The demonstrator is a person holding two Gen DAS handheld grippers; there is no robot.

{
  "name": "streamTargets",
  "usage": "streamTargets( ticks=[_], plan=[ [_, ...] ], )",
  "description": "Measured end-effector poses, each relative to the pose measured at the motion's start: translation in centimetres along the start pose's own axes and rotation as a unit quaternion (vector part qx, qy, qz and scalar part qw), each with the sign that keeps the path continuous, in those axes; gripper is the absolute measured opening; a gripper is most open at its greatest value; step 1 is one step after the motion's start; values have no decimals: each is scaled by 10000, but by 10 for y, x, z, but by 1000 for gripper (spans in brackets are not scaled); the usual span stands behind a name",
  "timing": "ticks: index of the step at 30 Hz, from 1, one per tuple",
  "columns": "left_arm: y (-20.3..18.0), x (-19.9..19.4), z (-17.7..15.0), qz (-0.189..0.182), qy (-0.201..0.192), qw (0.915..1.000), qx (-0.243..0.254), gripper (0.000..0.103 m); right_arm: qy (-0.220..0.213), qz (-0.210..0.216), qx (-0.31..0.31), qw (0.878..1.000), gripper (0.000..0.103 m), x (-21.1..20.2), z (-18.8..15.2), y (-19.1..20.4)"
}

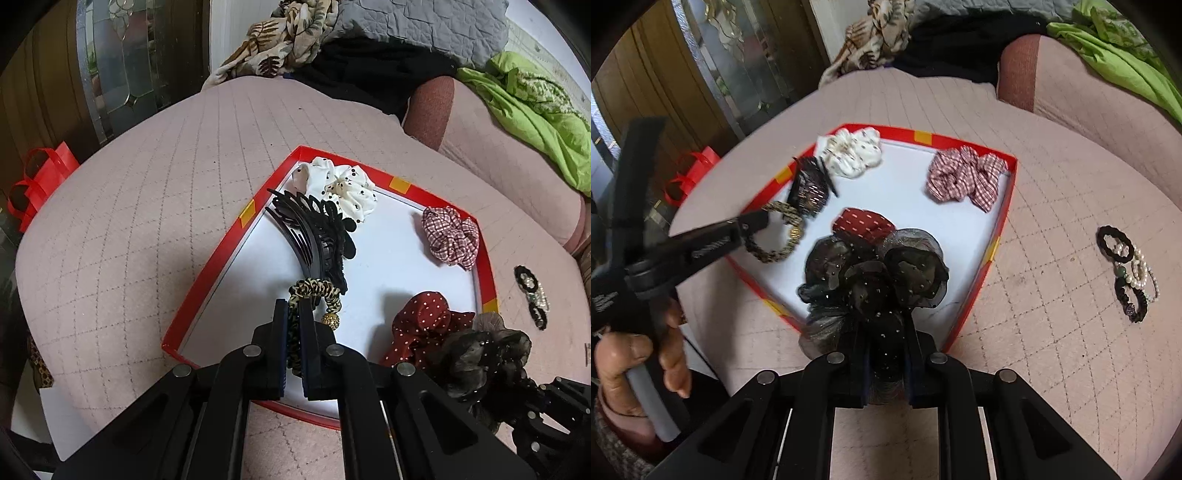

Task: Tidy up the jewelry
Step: 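Carry the black scrunchie and bracelet into the tray and open both tools, then lift both open tools away from the tray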

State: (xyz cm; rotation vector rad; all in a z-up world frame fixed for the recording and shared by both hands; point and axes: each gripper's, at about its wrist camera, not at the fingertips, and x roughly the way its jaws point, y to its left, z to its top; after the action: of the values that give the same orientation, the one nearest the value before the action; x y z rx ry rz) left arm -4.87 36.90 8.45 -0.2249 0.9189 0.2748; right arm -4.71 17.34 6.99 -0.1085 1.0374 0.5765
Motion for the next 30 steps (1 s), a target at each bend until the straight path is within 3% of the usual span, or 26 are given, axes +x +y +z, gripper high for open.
streamTargets(
  ticks=[7, 10, 15, 20, 25, 30],
  plan=[
    [-2, 16, 8, 198, 99, 9997, -67, 5, 104, -260, 159, 9995, 15, 26, 17, -14],
    [-1, 20, 9, 222, 155, 9996, -122, 6, 136, -185, 206, 9995, 15, 31, 21, -14],
    [-1, 19, 5, 280, 155, 9995, -73, 6, 202, 108, -92, 9997, 15, 26, 7, 4],
    [2, 12, 2, 332, 17, 9994, -119, 7, 124, 6, -247, 9996, 17, 22, -4, 9],
    [6, 2, 2, 242, -165, 9993, -248, 16, 68, -101, -69, 9999, 19, 16, -6, -4],
    [5, -9, 2, 166, -421, 9985, -293, 44, -53, -2, 115, 9999, 46, 6, -11, -10]
  ],
)
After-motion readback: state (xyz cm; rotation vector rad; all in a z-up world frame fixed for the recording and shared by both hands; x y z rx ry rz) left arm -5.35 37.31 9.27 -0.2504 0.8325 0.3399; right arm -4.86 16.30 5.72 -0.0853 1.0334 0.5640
